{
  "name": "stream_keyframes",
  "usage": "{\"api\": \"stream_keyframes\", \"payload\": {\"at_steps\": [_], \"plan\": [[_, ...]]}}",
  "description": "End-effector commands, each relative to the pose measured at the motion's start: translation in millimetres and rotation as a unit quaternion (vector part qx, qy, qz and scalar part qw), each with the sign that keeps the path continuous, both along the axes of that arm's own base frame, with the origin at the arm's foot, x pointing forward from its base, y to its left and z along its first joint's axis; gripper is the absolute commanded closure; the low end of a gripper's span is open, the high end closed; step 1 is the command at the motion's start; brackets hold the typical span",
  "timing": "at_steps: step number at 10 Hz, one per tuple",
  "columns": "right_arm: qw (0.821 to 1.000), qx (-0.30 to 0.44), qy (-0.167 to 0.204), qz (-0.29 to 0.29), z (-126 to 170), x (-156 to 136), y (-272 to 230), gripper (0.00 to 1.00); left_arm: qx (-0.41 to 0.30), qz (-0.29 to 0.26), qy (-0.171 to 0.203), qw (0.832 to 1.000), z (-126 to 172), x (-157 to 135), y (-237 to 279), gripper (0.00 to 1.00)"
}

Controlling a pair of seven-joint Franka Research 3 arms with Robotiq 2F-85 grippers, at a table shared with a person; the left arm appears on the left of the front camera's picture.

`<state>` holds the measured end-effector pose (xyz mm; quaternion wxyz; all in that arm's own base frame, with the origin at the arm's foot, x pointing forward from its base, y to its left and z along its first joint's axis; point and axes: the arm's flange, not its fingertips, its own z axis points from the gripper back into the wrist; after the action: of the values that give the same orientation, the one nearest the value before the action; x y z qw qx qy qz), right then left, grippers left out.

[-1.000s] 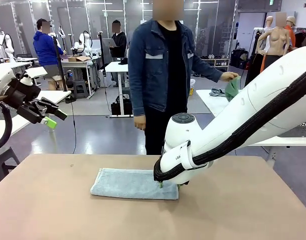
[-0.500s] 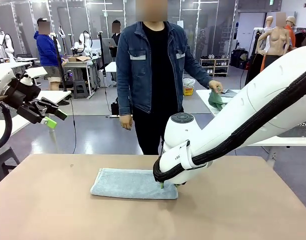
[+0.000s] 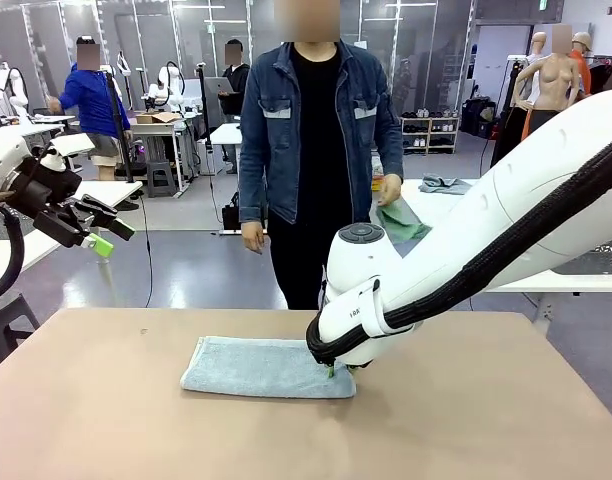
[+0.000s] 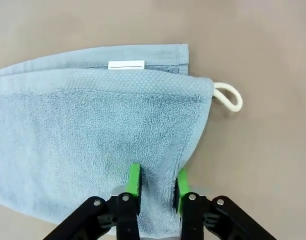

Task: Fold the towels and place them in the basket.
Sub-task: When a person lays out a Towel with hook on the table, fold it in half twice.

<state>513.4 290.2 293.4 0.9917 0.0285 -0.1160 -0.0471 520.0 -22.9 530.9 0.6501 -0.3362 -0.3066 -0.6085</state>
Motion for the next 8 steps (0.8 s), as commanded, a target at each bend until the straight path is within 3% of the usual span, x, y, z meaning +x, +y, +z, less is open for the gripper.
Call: {"api": "stream_keyframes", "payload": {"at_steps": [1,2,3,4,8], "plan": [[1.0,-0.019,-0.005,-0.008,-4.7,3.7,7.8,0.61,0.0,0.0,0.0,1.0,0.7,-0.5,0.6,0.0],[1.0,-0.022,-0.002,-0.009,-5.4,3.7,7.7,0.82,0.0,0.0,0.0,1.0,0.7,-0.5,0.6,0.0],[1.0,-0.024,0.0,-0.009,-5.7,3.9,7.6,0.81,0.0,0.0,0.0,1.0,0.7,-0.5,0.6,0.0],[1.0,-0.028,0.0,-0.008,-6.2,4.0,7.7,1.0,0.0,0.0,0.0,1.0,0.7,-0.5,0.6,0.0],[0.999,-0.035,0.002,-0.003,-10.9,3.6,5.2,1.0,0.0,0.0,0.0,1.0,0.7,-0.5,0.6,0.0]]}}
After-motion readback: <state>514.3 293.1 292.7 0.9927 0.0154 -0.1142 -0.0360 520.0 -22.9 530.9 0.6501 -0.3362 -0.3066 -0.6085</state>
